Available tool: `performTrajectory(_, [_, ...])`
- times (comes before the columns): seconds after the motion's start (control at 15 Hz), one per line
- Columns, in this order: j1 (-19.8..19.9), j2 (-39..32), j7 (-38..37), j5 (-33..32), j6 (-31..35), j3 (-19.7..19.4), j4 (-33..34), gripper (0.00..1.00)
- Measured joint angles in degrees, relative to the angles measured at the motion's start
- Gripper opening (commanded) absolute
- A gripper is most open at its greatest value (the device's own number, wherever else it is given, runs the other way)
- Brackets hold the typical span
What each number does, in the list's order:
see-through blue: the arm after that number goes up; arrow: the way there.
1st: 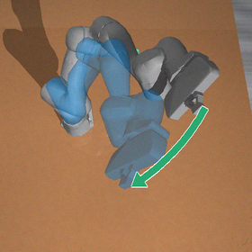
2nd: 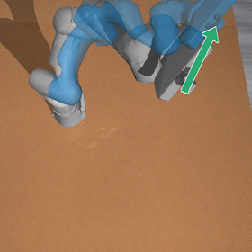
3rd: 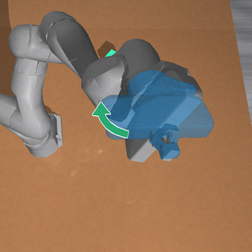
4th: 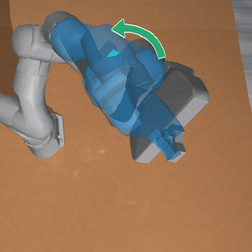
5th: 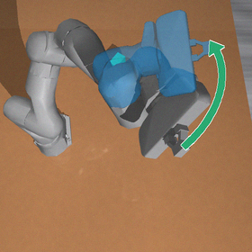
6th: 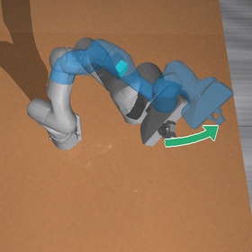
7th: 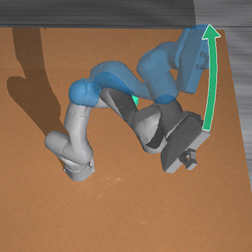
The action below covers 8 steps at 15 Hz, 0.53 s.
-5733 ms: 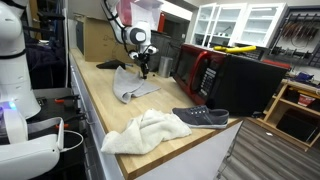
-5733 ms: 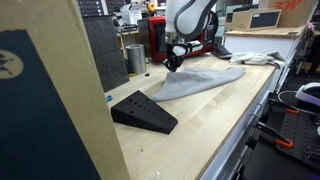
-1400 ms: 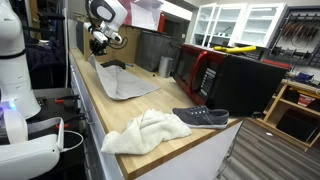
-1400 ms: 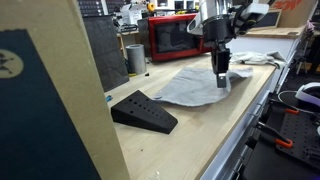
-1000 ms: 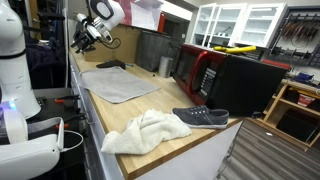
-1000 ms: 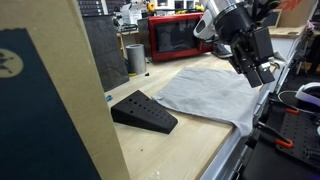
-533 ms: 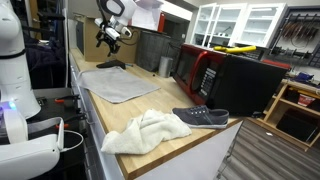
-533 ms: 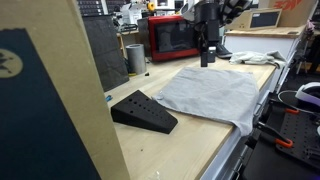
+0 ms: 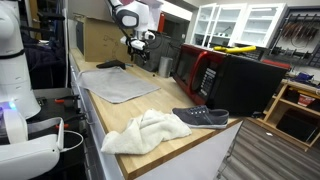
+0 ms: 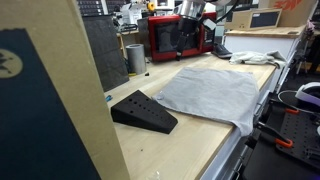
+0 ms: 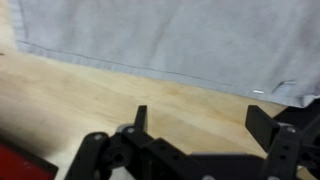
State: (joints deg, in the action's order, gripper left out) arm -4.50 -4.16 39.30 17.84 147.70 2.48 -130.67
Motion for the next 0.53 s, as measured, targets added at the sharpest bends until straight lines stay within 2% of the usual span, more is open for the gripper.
performTrajectory(0.2, [2.28,-4.37,-6.51,-10.06,5.81,-1.56,1.83,1.00])
performTrajectory(0.53, [4.78,-7.84,-18.86,-23.66,6.86,-5.26,3.27,1.00])
